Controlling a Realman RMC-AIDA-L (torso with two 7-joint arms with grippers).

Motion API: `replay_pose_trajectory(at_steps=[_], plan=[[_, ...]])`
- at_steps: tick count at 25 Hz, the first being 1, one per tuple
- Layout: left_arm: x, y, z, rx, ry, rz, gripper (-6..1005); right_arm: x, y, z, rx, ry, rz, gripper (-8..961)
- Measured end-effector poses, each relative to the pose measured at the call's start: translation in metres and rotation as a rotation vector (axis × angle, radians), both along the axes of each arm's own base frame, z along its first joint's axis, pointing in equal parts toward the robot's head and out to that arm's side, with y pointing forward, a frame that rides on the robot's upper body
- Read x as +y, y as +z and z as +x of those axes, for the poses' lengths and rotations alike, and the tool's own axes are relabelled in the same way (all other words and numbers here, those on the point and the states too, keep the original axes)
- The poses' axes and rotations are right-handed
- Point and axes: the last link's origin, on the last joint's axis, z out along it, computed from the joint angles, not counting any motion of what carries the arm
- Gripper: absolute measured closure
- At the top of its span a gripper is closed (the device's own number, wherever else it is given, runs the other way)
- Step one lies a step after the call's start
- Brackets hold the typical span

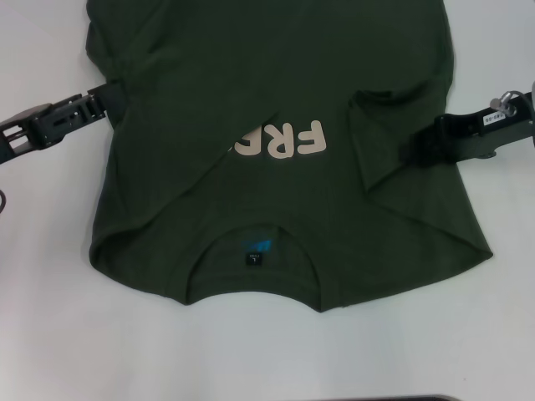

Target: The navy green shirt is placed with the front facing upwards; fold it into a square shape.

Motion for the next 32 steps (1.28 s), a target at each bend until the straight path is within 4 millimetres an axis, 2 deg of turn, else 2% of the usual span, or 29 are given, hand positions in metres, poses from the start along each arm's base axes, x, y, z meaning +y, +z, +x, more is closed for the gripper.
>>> replay_pose_trajectory(at_steps=[5, 22, 32], plan=[[0.000, 0.000, 0.000, 0.000, 0.001, 0.000, 416, 0.001, 0.004, 0.002, 0.006, -0.015, 0.013, 528], [0.000, -0.001, -0.001, 0.003, 0.004, 0.004, 417, 0.001, -0.014, -0.006, 0.023, -0.008, 0.016, 528], [-0.001, -0.001, -0.001, 0.003, 0.004, 0.005, 416, 0.010, -0.022, -0.029, 0.152, 0.070, 0.087, 527]])
